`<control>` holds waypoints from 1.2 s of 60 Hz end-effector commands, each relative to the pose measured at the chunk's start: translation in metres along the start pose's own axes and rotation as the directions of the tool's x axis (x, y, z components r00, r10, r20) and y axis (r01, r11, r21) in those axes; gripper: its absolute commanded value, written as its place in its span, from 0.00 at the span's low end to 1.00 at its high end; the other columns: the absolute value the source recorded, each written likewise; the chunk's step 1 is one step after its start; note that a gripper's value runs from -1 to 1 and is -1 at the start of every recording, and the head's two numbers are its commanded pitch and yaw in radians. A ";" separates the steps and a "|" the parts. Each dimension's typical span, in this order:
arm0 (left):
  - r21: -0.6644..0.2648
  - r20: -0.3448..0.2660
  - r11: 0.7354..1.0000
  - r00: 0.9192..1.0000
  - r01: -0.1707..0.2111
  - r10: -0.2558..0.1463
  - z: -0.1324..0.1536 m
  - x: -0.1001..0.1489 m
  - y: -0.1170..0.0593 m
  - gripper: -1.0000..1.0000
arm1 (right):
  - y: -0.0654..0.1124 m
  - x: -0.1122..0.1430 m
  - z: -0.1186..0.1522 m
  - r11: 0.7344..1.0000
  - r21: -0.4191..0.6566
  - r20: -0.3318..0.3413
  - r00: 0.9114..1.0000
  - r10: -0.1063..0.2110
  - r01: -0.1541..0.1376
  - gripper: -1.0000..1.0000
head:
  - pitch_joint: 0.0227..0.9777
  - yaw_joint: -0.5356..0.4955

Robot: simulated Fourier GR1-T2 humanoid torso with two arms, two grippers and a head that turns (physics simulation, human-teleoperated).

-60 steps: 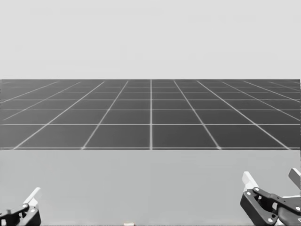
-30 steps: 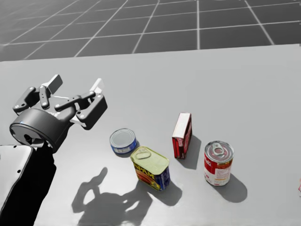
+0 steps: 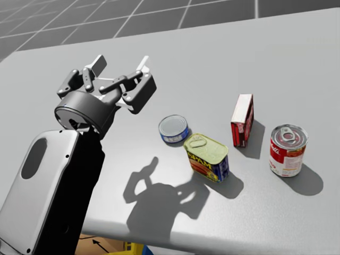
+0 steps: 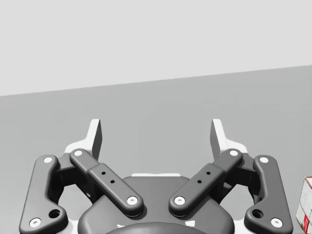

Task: Pick up the tuna fish can and lift it.

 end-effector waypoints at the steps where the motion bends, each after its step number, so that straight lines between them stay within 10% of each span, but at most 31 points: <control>1: -0.056 -0.016 0.998 1.000 -0.027 0.026 0.003 0.005 -0.001 0.00 | 0.000 -0.001 -0.001 1.000 0.001 -0.004 1.000 0.001 -0.001 0.00 | 0.83 0.84; 17: -0.240 -0.076 0.965 0.993 -0.108 0.092 0.023 0.024 0.012 0.00 | -0.001 -0.001 0.000 1.000 -0.003 -0.006 1.000 -0.002 0.002 0.00 | 0.83 0.83; 43: -0.369 -0.138 0.928 0.990 -0.055 0.004 0.031 -0.037 0.052 0.00 | -0.003 0.000 0.000 1.000 0.007 0.005 1.000 0.000 0.000 0.00 | 0.83 0.83; 72: -0.417 -0.321 0.906 0.944 -0.070 -0.075 0.012 -0.095 0.038 0.00 | -0.005 0.001 0.000 1.000 0.005 0.019 1.000 0.007 -0.008 0.00 | 0.83 0.83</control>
